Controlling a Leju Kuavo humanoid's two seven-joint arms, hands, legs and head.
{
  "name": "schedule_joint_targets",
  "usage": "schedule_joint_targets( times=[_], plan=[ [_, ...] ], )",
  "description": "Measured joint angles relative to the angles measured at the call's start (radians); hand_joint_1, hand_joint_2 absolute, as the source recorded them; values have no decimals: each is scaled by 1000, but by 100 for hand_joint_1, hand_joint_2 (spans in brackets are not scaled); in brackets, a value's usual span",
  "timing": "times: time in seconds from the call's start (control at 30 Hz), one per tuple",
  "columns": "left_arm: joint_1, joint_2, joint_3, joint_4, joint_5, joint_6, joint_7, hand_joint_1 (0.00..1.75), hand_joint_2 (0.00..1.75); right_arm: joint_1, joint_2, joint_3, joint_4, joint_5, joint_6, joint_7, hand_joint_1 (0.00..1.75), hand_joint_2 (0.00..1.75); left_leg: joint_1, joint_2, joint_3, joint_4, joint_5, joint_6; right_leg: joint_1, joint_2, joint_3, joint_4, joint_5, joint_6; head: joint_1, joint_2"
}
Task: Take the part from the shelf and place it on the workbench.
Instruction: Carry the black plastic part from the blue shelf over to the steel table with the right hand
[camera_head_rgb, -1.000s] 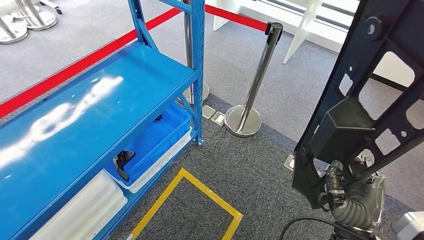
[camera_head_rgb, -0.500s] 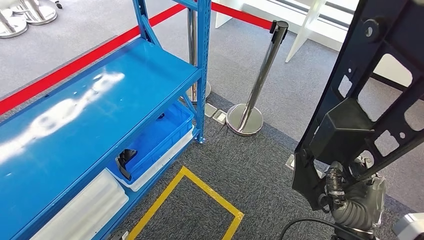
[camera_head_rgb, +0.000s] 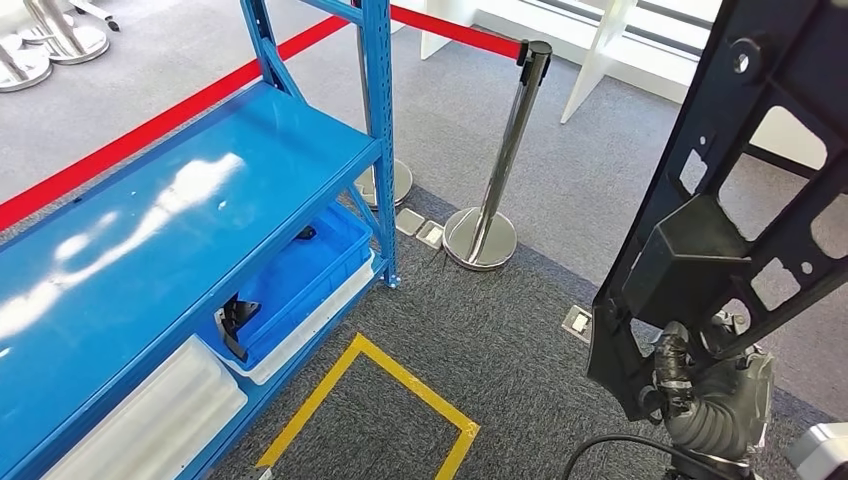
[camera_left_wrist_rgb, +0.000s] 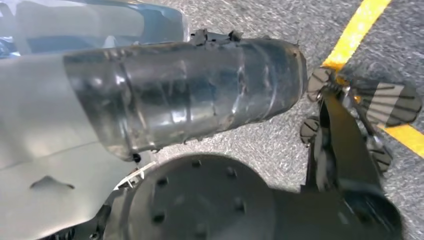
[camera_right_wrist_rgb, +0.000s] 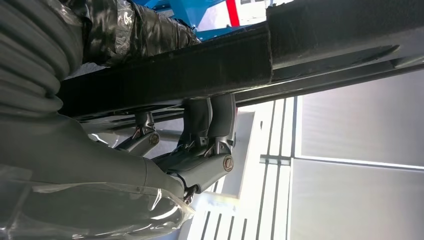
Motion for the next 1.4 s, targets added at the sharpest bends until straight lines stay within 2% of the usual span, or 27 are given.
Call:
schedule_joint_targets(
  times=[0.03,0.13,0.2,0.3,0.33,0.37,0.4,0.43,0.5,0.57,0.63,0.67,0.73,0.8,0.83,0.87,0.9,0.97,1.03,1.07,1.13,1.17,1.2,1.27,1.3,1.37,1.4],
  plan=[
    [-1,0,-1,0,0,0,0,0,0,0,0,0,0,1,0,0,175,175,-1,-1,12,-23,3,6,0,0,-7,14,-7,4,0,0],
    [-2,1,-5,0,0,0,0,0,0,0,-2,0,0,16,-1,6,175,175,-3,-4,9,-29,3,24,0,0,-16,29,-14,12,0,0],
    [-3,-4,-8,0,0,0,0,0,0,-1,-5,0,0,34,-2,15,175,175,3,-7,9,-35,9,33,-5,0,-32,67,-41,24,2,0],
    [-4,-12,-10,0,0,0,0,0,0,-3,-9,1,0,55,-2,30,175,175,6,-18,6,-41,14,40,-26,-1,-113,243,-128,49,5,0],
    [-3,-12,-11,0,0,0,0,0,0,-3,-9,2,1,59,-2,34,175,175,6,-23,6,-41,15,40,-34,-1,-136,290,-140,54,4,0],
    [-3,-13,-13,0,0,1,0,0,0,-3,-10,3,2,62,-2,36,175,175,6,-31,5,-41,15,40,-39,-1,-145,307,-135,57,4,0],
    [-3,-13,-15,0,0,0,0,0,0,-3,-10,3,3,64,-2,38,175,175,6,-39,6,-41,16,39,-44,0,-136,284,-111,58,4,0],
    [-3,-13,-16,0,0,0,0,0,0,-3,-10,4,3,67,-2,39,175,175,8,-48,7,-42,17,37,-46,5,-111,227,-74,57,4,0],
    [-6,-14,-17,0,0,0,0,0,0,-4,-11,5,3,69,-2,39,175,175,13,-67,6,-46,22,29,-50,45,-48,87,-11,55,4,0],
    [-8,-15,-17,0,0,0,0,0,0,-6,-12,6,3,70,-2,39,175,175,24,-88,-1,-55,31,13,-45,75,-15,11,6,49,4,0],
    [-7,-15,-18,0,0,-1,1,0,0,-7,-14,8,3,71,-2,40,175,175,35,-108,-5,-68,43,-6,-32,58,-5,-14,8,37,4,0],
    [-5,-15,-19,0,0,-1,2,0,0,-8,-14,10,3,71,-2,40,175,175,37,-102,-6,-71,43,-11,-29,45,3,-32,15,32,3,0],
    [-2,-15,-20,0,0,-1,1,0,0,-10,-15,11,2,71,-2,40,175,175,28,-60,-26,-27,10,-9,-25,18,20,-67,29,20,2,0],
    [-2,-9,-20,0,0,0,1,0,0,-10,-15,11,3,71,-2,40,175,175,14,-17,-80,93,-59,-1,-19,-8,24,-73,30,8,1,0],
    [-2,-4,-21,0,0,0,1,0,0,-10,-15,12,3,71,-2,41,175,175,10,-11,-105,151,-83,1,-15,-21,22,-68,29,4,1,0],
    [-2,1,-22,0,0,0,2,0,0,-9,-15,12,4,70,-1,41,175,175,6,-9,-115,182,-89,1,-12,-34,20,-62,26,2,1,0],
    [-1,5,-22,0,0,0,2,0,0,-8,-15,13,4,70,-1,42,175,175,4,-6,-107,177,-78,1,-11,-46,17,-55,22,1,1,0],
    [-1,11,-22,0,0,1,2,0,0,-8,-15,14,4,70,0,43,175,175,1,19,-41,75,-28,1,-10,-67,11,-32,10,3,1,0],
    [-4,12,-22,0,0,1,2,0,0,-7,-16,14,3,70,0,44,175,175,-3,52,13,-21,-1,8,-6,-83,-1,1,-6,11,2,0],
    [-5,12,-22,0,0,1,2,0,0,-7,-16,15,2,71,0,45,175,175,-6,59,20,-38,-1,13,-4,-91,-6,13,-12,15,3,0],
    [-6,12,-22,0,0,1,2,0,0,-7,-16,16,2,71,0,46,175,175,-7,41,14,-40,1,26,-4,-107,-10,22,-16,21,4,0],
    [-5,11,-22,0,0,1,2,0,0,-7,-16,16,2,71,0,46,175,175,-4,32,11,-41,5,31,-5,-101,-12,26,-20,26,4,0],
    [-5,9,-22,0,0,1,2,0,0,-7,-16,16,2,71,0,46,175,175,-1,22,9,-43,9,36,-7,-81,-17,42,-34,32,5,0],
    [-6,1,-22,0,0,1,2,0,0,-7,-18,16,0,71,0,46,175,175,5,4,4,-45,16,43,-18,-26,-51,129,-92,49,6,0],
    [-7,-2,-22,0,0,2,2,0,0,-6,-18,16,0,71,0,46,175,175,5,-6,1,-46,20,44,-24,-11,-79,197,-129,55,6,0],
    [-8,-4,-21,0,0,2,3,0,0,-6,-19,16,0,71,0,46,175,175,5,-32,-6,-46,25,41,-36,-6,-124,304,-169,62,6,0],
    [-8,-4,-21,0,0,2,4,0,0,-5,-19,16,0,71,0,46,175,175,5,-45,-8,-46,28,39,-39,-5,-124,308,-160,63,6,0]
  ],
)
